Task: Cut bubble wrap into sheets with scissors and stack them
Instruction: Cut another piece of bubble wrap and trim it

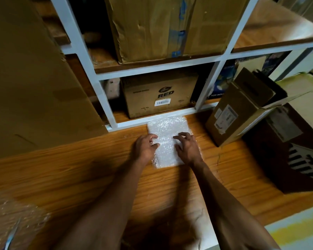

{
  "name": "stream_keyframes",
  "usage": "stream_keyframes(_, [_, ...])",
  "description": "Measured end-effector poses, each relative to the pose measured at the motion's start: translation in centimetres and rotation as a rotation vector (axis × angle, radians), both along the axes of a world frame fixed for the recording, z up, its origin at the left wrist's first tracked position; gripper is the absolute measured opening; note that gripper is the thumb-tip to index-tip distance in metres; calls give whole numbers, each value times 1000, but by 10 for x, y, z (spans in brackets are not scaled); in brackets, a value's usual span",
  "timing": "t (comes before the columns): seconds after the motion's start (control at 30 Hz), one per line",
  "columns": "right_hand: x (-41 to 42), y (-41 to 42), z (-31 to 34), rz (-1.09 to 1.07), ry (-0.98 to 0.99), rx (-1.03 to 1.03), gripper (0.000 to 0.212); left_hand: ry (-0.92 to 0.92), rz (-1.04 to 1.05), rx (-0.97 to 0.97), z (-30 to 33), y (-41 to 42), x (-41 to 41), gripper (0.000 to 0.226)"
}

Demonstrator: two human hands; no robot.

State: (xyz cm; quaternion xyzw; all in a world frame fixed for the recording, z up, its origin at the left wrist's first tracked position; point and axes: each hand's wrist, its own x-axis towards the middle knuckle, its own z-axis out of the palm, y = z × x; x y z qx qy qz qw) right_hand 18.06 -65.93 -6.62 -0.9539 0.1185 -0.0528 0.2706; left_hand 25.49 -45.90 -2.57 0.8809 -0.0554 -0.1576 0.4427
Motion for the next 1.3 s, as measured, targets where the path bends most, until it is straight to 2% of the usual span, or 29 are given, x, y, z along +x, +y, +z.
stream_keyframes(0.13, [-13, 13, 10, -137, -24, -68, 46, 0, 23, -48, -6, 12, 2, 38])
stream_keyframes(0.23, [-21, 31, 25, -195, -48, -133, 32, -31, 45, -37, -11, 30, -1, 33])
stream_keyframes(0.37, [-31, 75, 39, -219, -100, -248, 41, -65, 26, 1, -19, 68, -12, 23])
stream_keyframes(0.47, [-42, 123, 43, -181, -135, -265, 38, -52, 33, 39, -19, 108, -24, 23])
stream_keyframes(0.6, [-57, 200, 40, -121, -83, -208, 29, -38, 47, 81, -21, 177, -38, 24])
stream_keyframes(0.77, [-70, 293, 26, 14, -66, -78, 46, -45, 62, 100, -13, 272, -55, 27])
stream_keyframes(0.93, [-69, 381, 5, 150, -30, 40, 39, -29, 73, 113, -5, 365, -74, 20])
stream_keyframes(1.07, [-77, 453, 8, 194, 75, 93, 48, -48, 126, 167, -8, 434, -94, 15])
stream_keyframes(1.2, [-82, 514, 12, 224, 159, 68, 72, -134, 232, 321, -13, 488, -113, 28])
stream_keyframes(1.3, [-81, 544, 8, 206, 185, 7, 60, -86, 256, 439, -18, 515, -125, 42])
